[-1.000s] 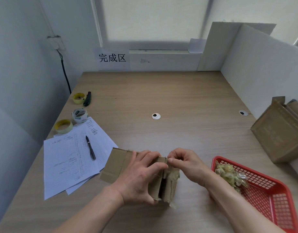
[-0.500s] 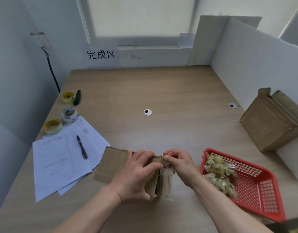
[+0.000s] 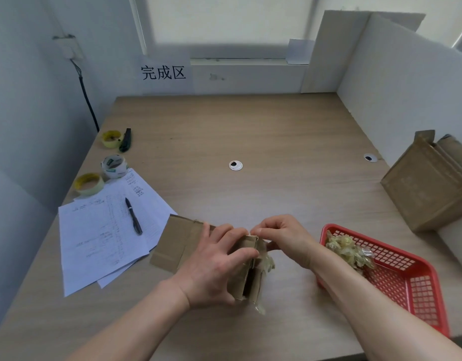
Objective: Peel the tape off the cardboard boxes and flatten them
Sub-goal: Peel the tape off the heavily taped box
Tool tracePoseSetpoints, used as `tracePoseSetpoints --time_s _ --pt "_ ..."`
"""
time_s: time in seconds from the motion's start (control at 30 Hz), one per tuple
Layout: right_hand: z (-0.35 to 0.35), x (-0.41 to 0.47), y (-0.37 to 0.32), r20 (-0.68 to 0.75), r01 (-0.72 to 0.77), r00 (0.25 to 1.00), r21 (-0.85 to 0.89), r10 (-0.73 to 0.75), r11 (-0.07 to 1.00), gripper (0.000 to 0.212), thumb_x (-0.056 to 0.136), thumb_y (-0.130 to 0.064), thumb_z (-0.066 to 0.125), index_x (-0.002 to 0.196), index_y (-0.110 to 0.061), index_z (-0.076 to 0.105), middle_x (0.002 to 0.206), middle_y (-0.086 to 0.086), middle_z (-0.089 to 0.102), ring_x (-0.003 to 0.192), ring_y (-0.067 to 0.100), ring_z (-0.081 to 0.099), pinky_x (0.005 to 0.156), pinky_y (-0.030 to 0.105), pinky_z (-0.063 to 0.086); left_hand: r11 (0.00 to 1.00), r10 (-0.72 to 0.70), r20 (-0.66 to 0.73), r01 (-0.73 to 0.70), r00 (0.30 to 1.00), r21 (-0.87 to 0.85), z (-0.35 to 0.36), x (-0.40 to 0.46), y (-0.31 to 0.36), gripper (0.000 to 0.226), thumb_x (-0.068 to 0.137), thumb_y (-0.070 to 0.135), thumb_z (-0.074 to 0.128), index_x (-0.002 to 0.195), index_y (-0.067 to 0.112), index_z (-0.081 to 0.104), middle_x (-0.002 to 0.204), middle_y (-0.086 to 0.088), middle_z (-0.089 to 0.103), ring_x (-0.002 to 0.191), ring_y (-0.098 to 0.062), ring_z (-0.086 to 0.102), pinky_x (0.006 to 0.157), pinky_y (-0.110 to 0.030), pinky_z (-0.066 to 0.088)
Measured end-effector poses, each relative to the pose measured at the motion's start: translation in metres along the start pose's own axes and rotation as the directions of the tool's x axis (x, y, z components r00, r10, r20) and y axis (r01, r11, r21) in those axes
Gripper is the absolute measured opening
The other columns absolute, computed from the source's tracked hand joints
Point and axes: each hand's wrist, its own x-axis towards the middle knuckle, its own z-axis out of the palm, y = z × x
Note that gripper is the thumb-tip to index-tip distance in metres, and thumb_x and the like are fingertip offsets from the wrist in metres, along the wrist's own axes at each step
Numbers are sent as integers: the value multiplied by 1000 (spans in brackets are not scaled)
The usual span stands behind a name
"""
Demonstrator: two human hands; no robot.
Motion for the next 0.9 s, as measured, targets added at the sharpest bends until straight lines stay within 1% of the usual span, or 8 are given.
tracePoseSetpoints --time_s 0.07,0.23,0.4,0.53,0.63,0.73,0.83,0.9 --pt "0 3 -4 -2 -14 1000 -118 14 993 14 90 -8 68 82 4 71 78 21 66 74 27 61 85 57 53 1000 20 -14 -20 1000 12 0 0 0 82 49 55 70 126 31 54 134 -6 44 121 -31 43 97 -61 35" --pt "-2 8 -28 89 -11 994 -518 68 855 15 88 -21 67 77 -13 72 85 17 72 71 18 63 77 49 57 1000 28 -18 -28 999 11 2 -7 1 85 45 48 80 124 31 54 134 -7 47 122 -32 44 99 -64 35" --pt "4 11 -46 169 45 978 -745 124 665 22 93 -24 58 71 -24 60 73 -1 65 64 12 58 56 25 45 1000 23 4 -24 1000 20 1 -10 -1 83 45 46 78 124 31 55 135 -8 48 123 -32 43 99 -64 34" --pt "10 11 -46 207 114 974 -801 93 588 23 99 -23 46 76 -23 52 76 -10 55 74 15 55 61 27 40 1000 12 -1 -12 1000 8 1 -12 -4 88 42 45 80 125 30 53 135 -8 46 123 -32 43 97 -63 36" --pt "12 12 -38 177 108 983 -764 45 636 21 100 -21 44 81 -17 53 82 -2 59 85 23 63 69 32 47 1000 5 -8 -5 1000 -6 0 -10 -8 89 42 44 79 125 30 53 135 -9 46 122 -33 44 96 -62 38" --pt "11 14 -25 75 -16 994 -658 86 753 21 98 -14 44 83 -8 58 89 11 65 86 28 68 80 43 56 1000 10 -27 -11 1000 -18 2 -11 -10 89 43 45 80 126 31 53 134 -8 47 121 -33 45 96 -63 38" --pt "12 14 -15 -23 -150 989 -200 149 968 22 97 -5 46 84 -3 63 85 14 62 82 27 64 83 47 59 999 1 -60 -4 998 -44 0 -11 -14 86 46 50 78 126 32 52 135 -8 47 121 -33 45 96 -61 38" --pt "15 14 -16 -39 -145 988 105 150 984 25 100 -4 45 89 -6 68 90 11 64 84 19 63 71 38 57 997 -34 -100 26 994 -75 -5 -8 -18 81 52 56 72 126 31 50 136 -9 48 122 -34 45 93 -58 41"
